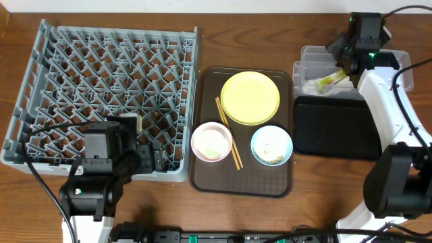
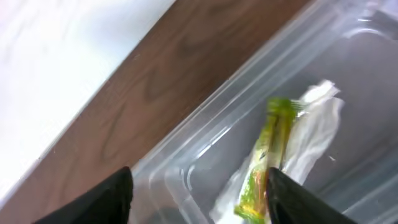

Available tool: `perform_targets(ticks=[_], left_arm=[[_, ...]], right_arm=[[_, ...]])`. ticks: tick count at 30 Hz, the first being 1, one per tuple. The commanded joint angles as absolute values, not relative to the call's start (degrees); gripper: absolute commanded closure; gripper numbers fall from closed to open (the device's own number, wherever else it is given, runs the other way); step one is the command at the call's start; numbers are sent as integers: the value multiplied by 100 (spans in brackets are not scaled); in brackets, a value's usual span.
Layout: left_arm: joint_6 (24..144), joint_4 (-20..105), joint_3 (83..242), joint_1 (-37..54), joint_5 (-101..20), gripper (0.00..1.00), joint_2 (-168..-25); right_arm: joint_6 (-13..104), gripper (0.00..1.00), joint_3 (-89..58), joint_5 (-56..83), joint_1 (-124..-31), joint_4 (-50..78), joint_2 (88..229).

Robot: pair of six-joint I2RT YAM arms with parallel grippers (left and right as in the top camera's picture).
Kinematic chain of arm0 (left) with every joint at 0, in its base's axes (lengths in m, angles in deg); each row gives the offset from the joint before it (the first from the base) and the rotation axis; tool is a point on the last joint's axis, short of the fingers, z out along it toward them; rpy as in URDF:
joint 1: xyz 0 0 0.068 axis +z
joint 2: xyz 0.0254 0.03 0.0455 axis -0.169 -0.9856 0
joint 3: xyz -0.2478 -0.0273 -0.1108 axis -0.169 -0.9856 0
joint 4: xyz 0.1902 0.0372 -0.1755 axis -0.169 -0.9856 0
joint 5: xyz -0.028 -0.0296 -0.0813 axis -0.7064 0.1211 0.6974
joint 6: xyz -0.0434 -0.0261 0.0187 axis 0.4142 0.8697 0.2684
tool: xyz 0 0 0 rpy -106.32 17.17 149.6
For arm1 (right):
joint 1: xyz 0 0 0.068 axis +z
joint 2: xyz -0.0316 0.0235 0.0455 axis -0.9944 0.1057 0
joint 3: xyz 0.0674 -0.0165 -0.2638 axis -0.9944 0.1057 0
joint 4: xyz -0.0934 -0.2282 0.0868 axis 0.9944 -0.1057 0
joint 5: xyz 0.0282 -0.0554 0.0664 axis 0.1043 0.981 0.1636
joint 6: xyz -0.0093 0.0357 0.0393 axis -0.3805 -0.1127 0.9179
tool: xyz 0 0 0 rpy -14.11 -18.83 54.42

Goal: Sort waste into correct bins and load items into the dishwasher
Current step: 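Grasp the light-blue bowl rim with the right gripper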

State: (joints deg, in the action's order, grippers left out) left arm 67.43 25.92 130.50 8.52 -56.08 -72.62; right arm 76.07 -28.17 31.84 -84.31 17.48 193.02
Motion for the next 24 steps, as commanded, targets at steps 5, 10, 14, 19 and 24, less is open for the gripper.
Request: perform_targets(ticks=[5,10,14,19,24], left_arm=[[6797,2581,13197,874,-5556,12,-7242],[6797,2578,13197,874,-5556,12,-7242],[6797,2578,13197,874,-5554,12,-7242],[6797,2493,13197,874,-5556,12,-7242],[6797,2432,13190,874,-5556,12,-7242]], right_arm=[[4462,28,-2828,1178,-8145,-269,18109],[4112,29,-2765,1202,-7374,-1834,17905],[4278,32,-2103,1619,-6368,-1731,17908],[4617,36,-922,1696,-5487,-590,17908],[4875,40,-105,2013,-4821,323,17910]])
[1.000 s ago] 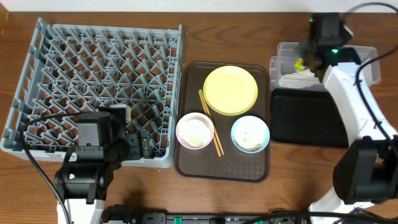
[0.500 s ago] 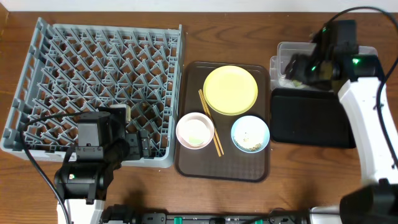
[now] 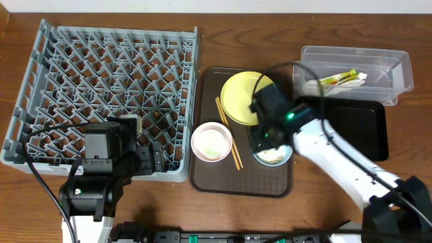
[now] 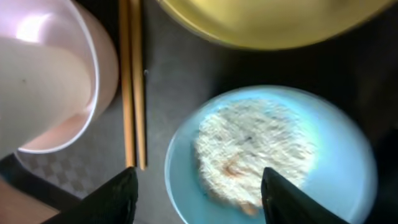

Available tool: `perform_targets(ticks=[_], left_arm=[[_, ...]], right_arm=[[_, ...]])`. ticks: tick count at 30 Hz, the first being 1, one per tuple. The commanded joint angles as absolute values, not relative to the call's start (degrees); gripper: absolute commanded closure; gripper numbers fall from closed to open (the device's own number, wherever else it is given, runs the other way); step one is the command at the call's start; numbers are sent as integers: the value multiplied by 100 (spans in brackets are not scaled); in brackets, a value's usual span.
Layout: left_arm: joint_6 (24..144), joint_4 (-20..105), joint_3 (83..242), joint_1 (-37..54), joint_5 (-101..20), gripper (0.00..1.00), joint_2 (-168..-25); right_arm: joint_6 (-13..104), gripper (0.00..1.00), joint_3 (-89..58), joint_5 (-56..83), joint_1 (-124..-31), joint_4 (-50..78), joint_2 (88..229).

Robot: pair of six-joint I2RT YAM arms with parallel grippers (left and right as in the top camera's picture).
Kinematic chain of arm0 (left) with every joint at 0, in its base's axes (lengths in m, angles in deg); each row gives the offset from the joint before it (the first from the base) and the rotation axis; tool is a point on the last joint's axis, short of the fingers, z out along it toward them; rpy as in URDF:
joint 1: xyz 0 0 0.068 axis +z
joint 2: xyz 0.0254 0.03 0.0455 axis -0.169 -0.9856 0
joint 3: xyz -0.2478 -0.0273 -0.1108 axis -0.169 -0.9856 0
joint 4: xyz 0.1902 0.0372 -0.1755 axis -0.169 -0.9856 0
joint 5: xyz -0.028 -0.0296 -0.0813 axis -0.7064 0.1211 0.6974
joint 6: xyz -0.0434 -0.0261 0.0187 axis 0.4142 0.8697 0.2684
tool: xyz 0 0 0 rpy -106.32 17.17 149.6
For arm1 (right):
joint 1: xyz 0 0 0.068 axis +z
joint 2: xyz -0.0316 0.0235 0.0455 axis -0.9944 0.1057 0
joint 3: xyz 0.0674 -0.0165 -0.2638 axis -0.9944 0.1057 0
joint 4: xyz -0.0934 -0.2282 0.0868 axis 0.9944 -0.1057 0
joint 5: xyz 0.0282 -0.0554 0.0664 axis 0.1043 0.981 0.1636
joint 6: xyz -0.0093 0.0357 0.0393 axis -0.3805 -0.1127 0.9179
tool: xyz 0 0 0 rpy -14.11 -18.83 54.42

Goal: Sort waste into correct bins and load items into the dishwasher
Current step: 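Grasp the light-blue bowl rim with the right gripper, then tip the light-blue bowl over the black tray to dump the rice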

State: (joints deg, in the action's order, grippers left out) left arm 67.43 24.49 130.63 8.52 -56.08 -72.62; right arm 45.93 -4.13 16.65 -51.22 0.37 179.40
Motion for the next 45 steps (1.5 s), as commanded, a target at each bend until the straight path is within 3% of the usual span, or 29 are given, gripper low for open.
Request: perform_targets(ticks=[1,2,4,8,11,14,15,26,33,39,45], left_arm=[[6795,2434,13190,876,-5556,12,-7242],[6795,2434,13190,876,-5556,12,-7242],[6795,2432,13190,874,-5556,12,-7242],[6797,2425,13190,874,-5556,12,-7242],[6797,2412,13190,874,-5556,12,-7242],[6797,2393,13190,874,-5556,12,-7242],[6797,2390,13190,874,-5556,12,-7242],[6797,2390,13190,874,-5556,12,-7242],[6797,2390,13190,874,-5556,12,-7242],[6795,2390,13190,874,-5556,12,-7242],[6797,2390,13190,874,-5556,12,-7242]], right_arm=[[4897,41,-15,2098,-4733,420,17910],[4897,43,72,2170,-4648,509,17912],[5004,56,251,2339,-4513,667,17912],[5046,60,448,2343,-4408,712,17958],[5065,72,516,2343,-4357,726,18069],[5065,93,516,2343,-4335,747,18074],[5065,94,516,2343,-4335,747,18074],[4477,99,411,2627,-4335,710,18054],[4849,99,-380,2382,-4585,726,17549],[5644,99,-529,2100,-5693,669,16944],[5544,99,-321,350,-7572,686,16933]])
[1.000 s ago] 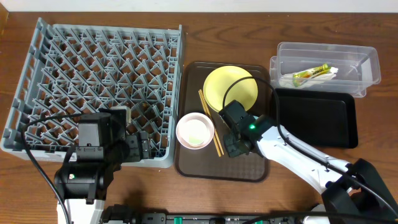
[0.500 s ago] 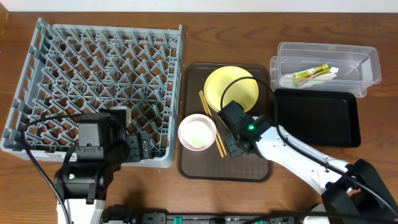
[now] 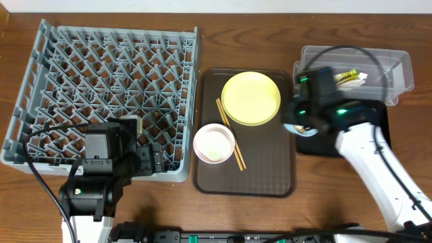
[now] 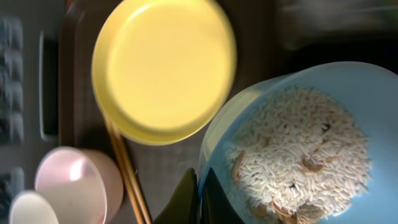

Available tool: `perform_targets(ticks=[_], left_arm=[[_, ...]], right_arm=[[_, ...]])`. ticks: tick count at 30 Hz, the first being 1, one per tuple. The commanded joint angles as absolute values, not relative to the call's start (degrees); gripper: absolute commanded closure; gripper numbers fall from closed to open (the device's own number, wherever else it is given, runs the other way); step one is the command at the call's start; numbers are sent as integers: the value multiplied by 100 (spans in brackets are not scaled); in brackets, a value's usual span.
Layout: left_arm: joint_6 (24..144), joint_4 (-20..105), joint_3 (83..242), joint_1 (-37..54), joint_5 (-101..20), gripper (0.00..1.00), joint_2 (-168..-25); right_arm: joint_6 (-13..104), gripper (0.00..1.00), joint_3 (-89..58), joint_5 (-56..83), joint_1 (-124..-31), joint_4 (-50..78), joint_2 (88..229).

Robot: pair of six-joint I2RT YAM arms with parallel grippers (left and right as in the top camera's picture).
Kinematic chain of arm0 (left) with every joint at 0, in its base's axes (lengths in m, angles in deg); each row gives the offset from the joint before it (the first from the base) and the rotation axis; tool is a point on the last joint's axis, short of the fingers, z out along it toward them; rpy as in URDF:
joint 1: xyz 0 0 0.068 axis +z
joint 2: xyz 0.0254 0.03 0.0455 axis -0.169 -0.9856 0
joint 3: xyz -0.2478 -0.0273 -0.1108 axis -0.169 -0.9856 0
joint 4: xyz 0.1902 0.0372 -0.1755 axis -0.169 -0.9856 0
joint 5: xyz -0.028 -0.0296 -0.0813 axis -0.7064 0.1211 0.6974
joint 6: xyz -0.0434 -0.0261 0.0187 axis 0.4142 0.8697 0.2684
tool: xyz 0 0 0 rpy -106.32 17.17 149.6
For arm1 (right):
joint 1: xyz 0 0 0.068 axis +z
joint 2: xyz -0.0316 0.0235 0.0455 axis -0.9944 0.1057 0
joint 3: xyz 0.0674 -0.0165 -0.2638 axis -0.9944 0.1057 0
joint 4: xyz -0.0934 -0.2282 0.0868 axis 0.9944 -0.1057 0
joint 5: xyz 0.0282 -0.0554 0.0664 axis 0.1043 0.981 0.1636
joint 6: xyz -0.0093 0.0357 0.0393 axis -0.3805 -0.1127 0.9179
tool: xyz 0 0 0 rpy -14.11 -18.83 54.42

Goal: Sort waste into correct bins and load items into the dishwasher
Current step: 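Tip the light-blue bowl over the black tray to dump the rice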

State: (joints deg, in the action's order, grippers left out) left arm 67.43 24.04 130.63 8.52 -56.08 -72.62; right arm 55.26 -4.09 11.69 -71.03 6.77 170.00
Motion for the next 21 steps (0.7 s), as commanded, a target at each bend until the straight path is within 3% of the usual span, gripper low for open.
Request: perform_targets(ticks=[1,11,21], left_arm=[[6797,2390,13190,874,-5556,12,-7242],[6797,2390,13190,874,-5556,12,-7242],[6797,2390,13190,874,-5556,12,-7242]], right_arm=[[5417,99,-230,35,-7929,732,16933],[5229,99,791,-2238,-9924,1646,16981],[5365,99,1062,-4944,-11306,2575,17772]])
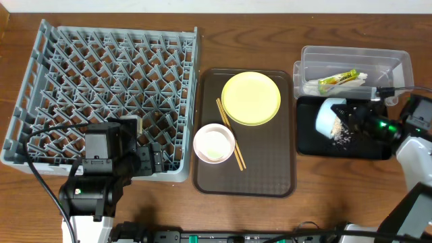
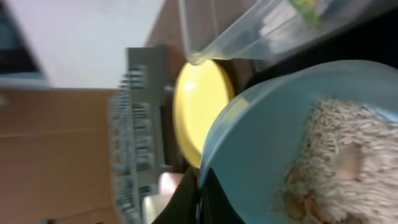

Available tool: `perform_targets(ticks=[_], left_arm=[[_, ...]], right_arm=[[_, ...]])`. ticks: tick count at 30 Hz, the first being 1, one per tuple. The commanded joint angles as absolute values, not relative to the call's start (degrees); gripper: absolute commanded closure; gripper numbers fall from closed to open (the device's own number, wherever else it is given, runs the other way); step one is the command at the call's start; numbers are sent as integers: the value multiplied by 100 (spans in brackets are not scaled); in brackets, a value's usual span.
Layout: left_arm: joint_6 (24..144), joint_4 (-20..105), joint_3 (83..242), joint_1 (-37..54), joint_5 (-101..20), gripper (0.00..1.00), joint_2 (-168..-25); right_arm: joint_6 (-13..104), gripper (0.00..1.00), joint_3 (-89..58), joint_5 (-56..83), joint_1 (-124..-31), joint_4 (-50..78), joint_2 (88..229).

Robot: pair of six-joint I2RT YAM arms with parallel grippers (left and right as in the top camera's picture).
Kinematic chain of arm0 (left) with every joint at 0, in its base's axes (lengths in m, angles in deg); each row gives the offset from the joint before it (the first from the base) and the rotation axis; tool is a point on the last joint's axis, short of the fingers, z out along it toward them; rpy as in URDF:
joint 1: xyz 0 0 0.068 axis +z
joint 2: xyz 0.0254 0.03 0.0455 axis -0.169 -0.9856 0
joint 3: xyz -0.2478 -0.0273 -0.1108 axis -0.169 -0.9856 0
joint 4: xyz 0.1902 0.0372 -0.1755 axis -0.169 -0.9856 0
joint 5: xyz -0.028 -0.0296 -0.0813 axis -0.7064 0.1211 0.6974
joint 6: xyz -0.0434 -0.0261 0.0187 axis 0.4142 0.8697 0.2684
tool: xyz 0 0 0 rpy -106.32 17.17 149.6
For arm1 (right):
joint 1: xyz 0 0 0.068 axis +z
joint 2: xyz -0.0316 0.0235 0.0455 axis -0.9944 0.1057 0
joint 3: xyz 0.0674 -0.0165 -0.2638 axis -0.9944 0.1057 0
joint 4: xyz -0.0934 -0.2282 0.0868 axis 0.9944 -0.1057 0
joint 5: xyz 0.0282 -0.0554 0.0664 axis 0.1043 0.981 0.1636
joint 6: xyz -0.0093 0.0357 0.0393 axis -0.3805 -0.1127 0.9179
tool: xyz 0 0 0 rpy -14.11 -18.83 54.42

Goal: Sort waste into correct bins and load items into the dishwasher
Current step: 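Tip the light-blue bowl over the black tray to dump the rice, then carry the emptied blue bowl back and set it on the yellow plate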

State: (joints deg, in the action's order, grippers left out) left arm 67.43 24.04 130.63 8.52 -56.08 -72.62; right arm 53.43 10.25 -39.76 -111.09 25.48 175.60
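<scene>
A light blue bowl [image 1: 327, 116] hangs tipped on its side over the black bin [image 1: 310, 145]. My right gripper [image 1: 351, 116] is shut on its rim. Rice [image 1: 343, 137] lies scattered in the bin below the bowl's mouth. In the right wrist view the gripper [image 2: 200, 177] pinches the bowl [image 2: 261, 155], with rice [image 2: 342, 155] still clinging inside. On the brown tray [image 1: 270, 182] remain a yellow plate [image 1: 250, 98], a pink bowl [image 1: 214, 144] and wooden chopsticks [image 1: 228, 131]. My left gripper [image 1: 152, 158] rests by the grey dish rack [image 1: 108, 81].
A clear plastic bin [image 1: 391, 67] behind the black one holds a green wrapper [image 1: 337, 79] and a white napkin. The rack fills the table's left half. Cables run along the front edge beside the left arm.
The right arm has moved to the right end of the black bin. The blue bowl, held level at the bin's left edge before, is now tipped sideways, and rice lies in the bin.
My right gripper was open over the clear bin with the wrapper lying in it. Then it hung open above the blue bowl of rice on the tray. Later it was shut on the bowl's rim near the black bin. Now the bowl is tipped over that bin.
</scene>
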Motion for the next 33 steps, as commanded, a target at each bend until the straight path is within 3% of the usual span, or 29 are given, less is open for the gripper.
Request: perform_targets(ticks=[1,8,15,30,33], left_arm=[[6797,2390,13190,874,-5554,12,-7242],[6797,2390,13190,874,-5556,12,-7242],[6797,2393,13190,874,-5556,12,-7242],[6795,2393,13190,874,-5556,12,-7242],[6797,2393,13190,874,-5556,12,-7242]], right_arm=[[5365,99,1062,-5206,-11428,2625,17936],[5500,99,1062,-6697,-12195,2986,18668],[6082,99,1062,-6780,-12818,3265,18904],[6368,99,1058,-6409,-12108,3993,18904],[5721,99,1060,-6793,-11771,4330,18821]])
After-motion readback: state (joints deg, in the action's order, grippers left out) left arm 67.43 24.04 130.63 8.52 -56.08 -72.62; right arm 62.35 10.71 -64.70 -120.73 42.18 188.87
